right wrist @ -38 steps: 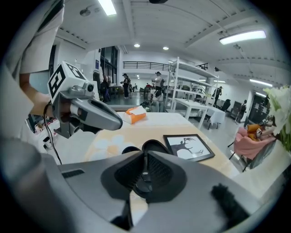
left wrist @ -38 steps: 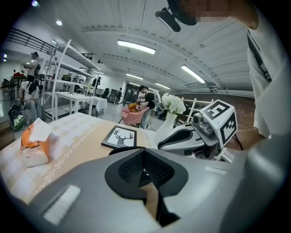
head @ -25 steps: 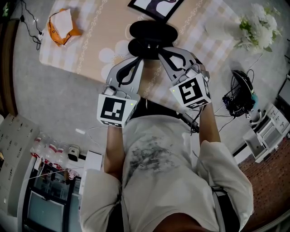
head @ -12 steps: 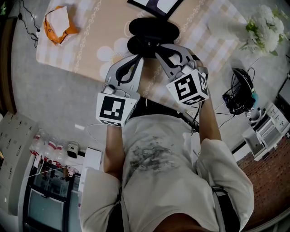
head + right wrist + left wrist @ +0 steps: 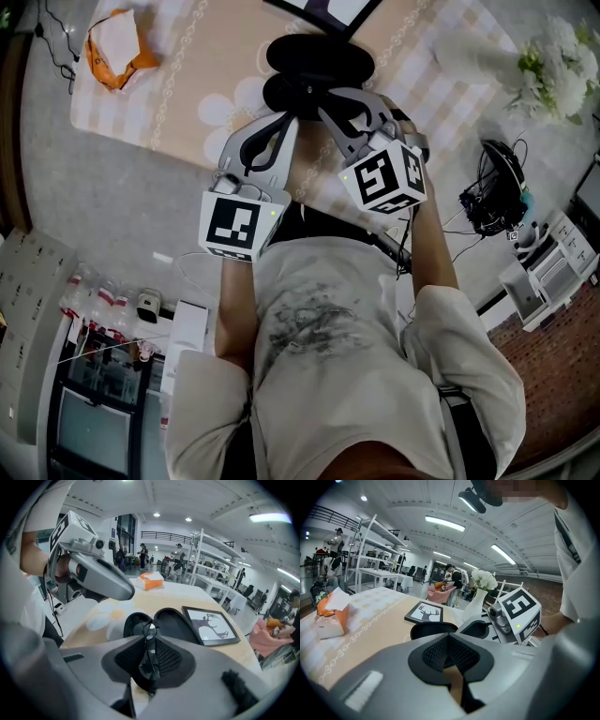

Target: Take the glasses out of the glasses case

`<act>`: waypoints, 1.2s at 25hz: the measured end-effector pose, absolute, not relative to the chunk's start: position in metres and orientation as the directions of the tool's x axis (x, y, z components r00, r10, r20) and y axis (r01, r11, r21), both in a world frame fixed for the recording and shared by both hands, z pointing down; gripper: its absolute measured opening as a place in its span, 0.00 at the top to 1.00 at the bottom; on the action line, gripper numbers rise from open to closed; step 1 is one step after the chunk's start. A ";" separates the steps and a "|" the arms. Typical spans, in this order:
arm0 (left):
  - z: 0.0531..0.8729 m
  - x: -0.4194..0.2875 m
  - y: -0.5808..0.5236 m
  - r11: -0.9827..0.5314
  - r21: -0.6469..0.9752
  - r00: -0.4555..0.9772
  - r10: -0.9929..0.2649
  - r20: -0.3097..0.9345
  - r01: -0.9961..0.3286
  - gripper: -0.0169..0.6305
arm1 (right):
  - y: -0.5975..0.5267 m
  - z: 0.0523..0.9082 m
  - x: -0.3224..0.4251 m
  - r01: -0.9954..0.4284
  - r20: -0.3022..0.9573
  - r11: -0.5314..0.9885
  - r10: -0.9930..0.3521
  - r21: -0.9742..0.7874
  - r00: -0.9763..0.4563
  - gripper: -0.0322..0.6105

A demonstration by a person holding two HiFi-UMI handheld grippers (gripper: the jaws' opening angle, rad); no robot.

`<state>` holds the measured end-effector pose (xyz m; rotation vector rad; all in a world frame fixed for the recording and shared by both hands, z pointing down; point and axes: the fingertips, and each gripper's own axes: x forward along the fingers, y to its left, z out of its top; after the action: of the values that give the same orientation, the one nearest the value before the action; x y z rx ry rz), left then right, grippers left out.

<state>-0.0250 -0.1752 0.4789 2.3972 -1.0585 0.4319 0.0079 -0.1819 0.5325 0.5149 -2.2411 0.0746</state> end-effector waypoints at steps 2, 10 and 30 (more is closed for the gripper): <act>0.480 -0.025 -0.175 -0.583 0.302 0.651 -0.601 0.464 -0.754 0.96 | -0.182 0.535 0.006 -0.377 0.743 0.918 -0.335 0.120 -0.580 0.84; 0.485 -0.026 -0.175 -0.574 0.313 0.649 -0.601 0.466 -0.756 0.96 | -0.181 0.546 -0.001 -0.351 0.758 0.929 -0.311 0.116 -0.573 0.84; 0.490 -0.030 -0.175 -0.560 0.329 0.647 -0.604 0.466 -0.760 0.96 | -0.177 0.563 -0.009 -0.277 0.792 0.949 -0.283 0.150 -0.541 0.84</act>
<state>-0.0299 -0.1753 0.4902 2.3602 -1.0632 0.4116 -0.0087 -0.1775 0.5632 0.3938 -2.1686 -0.0082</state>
